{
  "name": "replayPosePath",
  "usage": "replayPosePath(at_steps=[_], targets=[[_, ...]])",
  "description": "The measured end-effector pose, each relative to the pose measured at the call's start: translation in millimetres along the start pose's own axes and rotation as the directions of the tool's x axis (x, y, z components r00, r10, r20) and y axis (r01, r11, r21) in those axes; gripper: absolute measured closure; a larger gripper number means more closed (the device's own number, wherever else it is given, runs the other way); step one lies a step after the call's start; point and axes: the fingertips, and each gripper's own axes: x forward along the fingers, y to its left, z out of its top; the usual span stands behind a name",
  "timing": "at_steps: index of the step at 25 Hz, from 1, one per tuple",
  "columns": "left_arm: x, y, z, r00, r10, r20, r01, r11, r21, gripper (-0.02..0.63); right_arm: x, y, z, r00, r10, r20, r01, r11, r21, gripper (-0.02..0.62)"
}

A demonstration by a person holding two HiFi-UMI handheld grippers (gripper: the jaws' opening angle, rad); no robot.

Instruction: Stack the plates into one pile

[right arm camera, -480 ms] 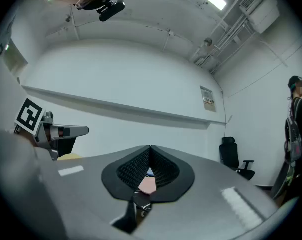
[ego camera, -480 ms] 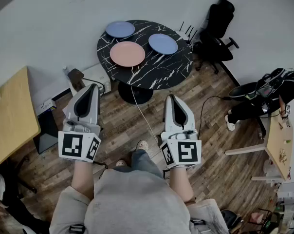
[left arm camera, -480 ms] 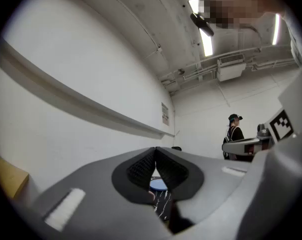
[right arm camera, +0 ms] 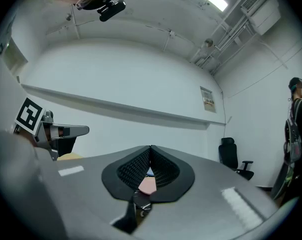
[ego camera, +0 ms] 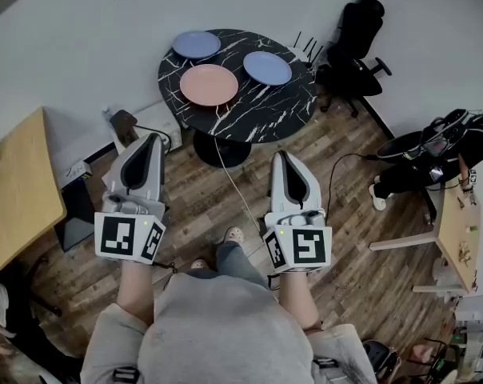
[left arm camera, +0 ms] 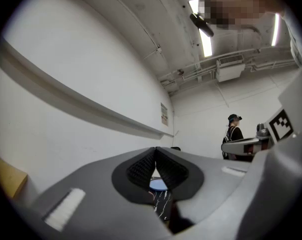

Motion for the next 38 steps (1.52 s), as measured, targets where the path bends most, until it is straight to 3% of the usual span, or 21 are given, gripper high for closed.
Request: replayPosePath(at_steps=[6,14,22,38], targets=[[10.1,0.3,-3.2,1.000,-0.019,0.004,0.019,1.000,0.007,0.546,9.5,-4.9,-4.6,1.000,-0.001,0.012,0.000,0.999,0.045,0.592],[46.9,16.3,-17.7,1.000,0.010,-0.011,-0.010,1.000,0.011,0.546,55.0,-20.1,-16.9,1.000,0.021,0.004,-0.021,0.999,0.050,0.592],[115.5,45.0,-21.3,0.999,0.047,0.012,-0.047,0.999,0.023,0.546,133.2,-42.7,-19.1,0.998,0.062,0.028,-0.063,0.997,0.045,0.592],[237.9,56.1,-35.4,0.994,0.101,0.044,-0.103,0.994,0.035,0.546,248.0,-112.2,-29.2,0.989,0.133,0.062,-0.136,0.990,0.048,0.592]])
